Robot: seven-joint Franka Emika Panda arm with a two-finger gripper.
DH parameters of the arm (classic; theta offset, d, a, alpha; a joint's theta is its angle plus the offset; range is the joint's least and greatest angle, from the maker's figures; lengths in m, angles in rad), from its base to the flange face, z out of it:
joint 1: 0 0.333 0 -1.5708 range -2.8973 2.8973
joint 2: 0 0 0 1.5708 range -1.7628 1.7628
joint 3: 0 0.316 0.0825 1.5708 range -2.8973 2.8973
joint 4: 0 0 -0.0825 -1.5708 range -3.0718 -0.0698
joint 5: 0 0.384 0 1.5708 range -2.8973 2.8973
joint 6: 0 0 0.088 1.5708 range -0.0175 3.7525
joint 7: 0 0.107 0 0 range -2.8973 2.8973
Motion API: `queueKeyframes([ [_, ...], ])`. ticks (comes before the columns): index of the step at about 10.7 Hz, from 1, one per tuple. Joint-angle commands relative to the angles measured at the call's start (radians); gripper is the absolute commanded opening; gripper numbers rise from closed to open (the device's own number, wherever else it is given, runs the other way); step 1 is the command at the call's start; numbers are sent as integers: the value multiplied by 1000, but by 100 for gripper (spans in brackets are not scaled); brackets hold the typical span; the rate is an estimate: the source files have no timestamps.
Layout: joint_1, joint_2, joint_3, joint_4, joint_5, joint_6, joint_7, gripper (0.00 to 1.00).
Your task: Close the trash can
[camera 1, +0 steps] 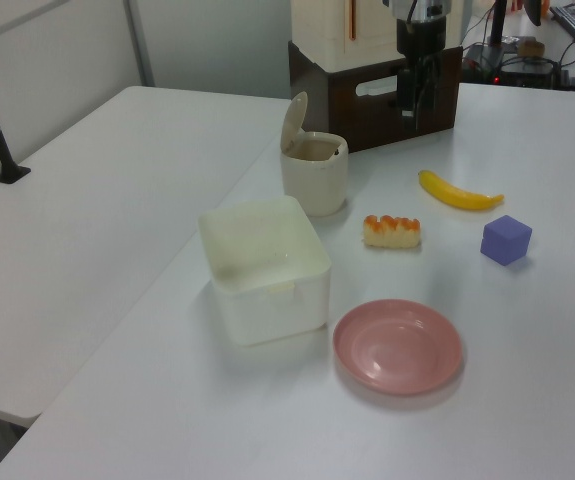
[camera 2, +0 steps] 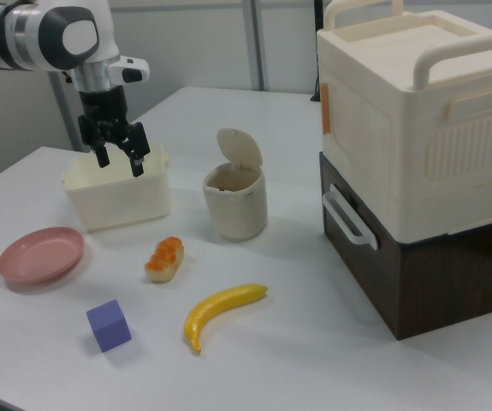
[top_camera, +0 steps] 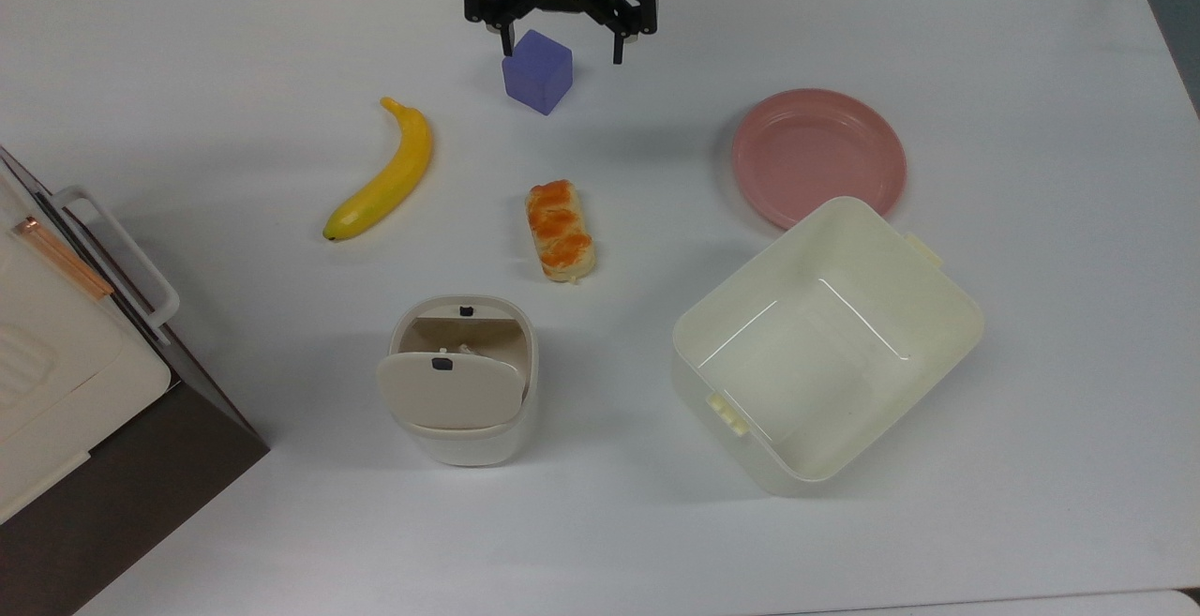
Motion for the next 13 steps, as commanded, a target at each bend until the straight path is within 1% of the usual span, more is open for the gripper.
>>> queueKeyframes([
  [1,12,-1,-10,-1,-14,-20,-22,100],
  [7,12,11,-10,11,-2,-23,-12,100],
  [8,15,11,-10,10,-2,-23,-10,98],
  [9,16,14,-8,10,-2,-20,-10,91],
  [10,15,14,-8,10,0,-17,-10,90],
  [11,13,14,-8,10,0,-16,-10,84],
  [12,15,14,-8,10,-2,-16,-15,75],
  [13,15,16,-8,10,-2,-16,-16,62],
])
